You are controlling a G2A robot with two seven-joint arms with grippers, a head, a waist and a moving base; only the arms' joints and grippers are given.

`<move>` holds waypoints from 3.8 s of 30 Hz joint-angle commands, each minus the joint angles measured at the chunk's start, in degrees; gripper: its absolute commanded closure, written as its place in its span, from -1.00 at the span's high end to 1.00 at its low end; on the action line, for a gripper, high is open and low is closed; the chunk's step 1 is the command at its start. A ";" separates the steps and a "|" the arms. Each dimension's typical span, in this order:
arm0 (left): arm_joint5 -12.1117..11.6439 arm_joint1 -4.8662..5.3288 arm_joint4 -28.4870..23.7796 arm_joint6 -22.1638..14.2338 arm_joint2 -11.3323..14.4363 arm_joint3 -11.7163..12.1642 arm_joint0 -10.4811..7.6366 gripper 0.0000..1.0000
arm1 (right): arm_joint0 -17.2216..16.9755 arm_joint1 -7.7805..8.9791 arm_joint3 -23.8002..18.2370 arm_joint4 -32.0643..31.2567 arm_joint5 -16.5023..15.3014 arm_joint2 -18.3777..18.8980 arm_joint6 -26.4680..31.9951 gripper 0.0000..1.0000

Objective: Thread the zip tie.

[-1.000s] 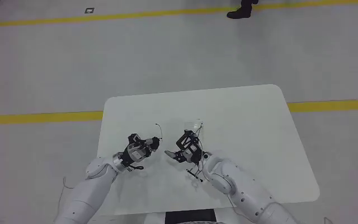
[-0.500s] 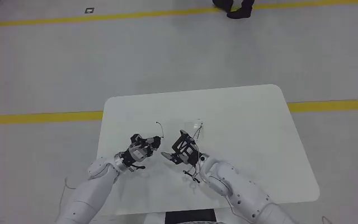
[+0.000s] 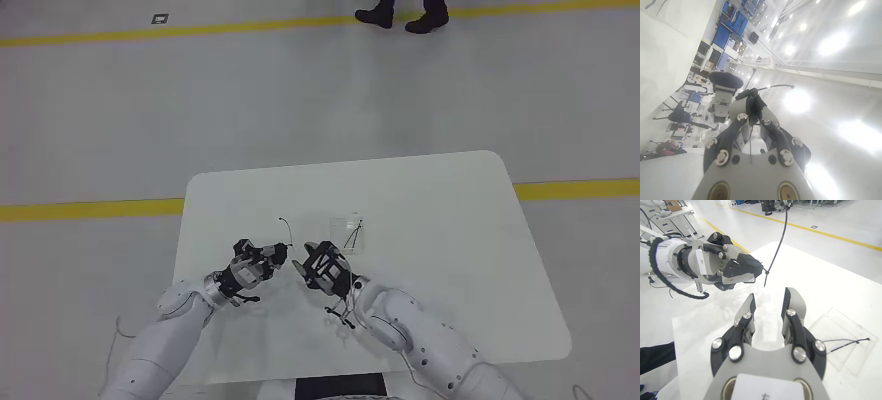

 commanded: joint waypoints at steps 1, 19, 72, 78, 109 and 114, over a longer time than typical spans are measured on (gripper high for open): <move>0.00 0.00 0.00 0.00 0.00 0.00 0.00 -1.00 | 0.11 -0.08 0.08 0.08 -0.10 -0.07 -0.09 -0.44; 0.00 0.00 0.00 0.00 0.00 0.00 0.00 -1.00 | 1.66 -0.77 0.39 0.51 -1.51 -0.48 0.33 -0.64; 0.00 0.00 0.00 0.00 0.00 0.00 0.00 -1.00 | 0.44 -1.16 0.99 0.61 -1.84 2.32 0.26 -1.00; 0.00 0.00 0.00 0.00 0.00 0.00 0.00 -1.00 | 0.11 -1.16 0.83 0.41 -1.45 2.58 0.15 -1.00; 0.00 0.00 0.00 0.00 0.00 0.00 0.00 -1.00 | -2.73 -0.55 -1.27 -0.67 -0.75 5.55 -0.50 -1.00; 0.00 0.00 0.00 0.00 0.00 0.00 0.00 -1.00 | -3.05 -0.52 -1.60 -0.86 -0.48 5.73 -0.30 -1.00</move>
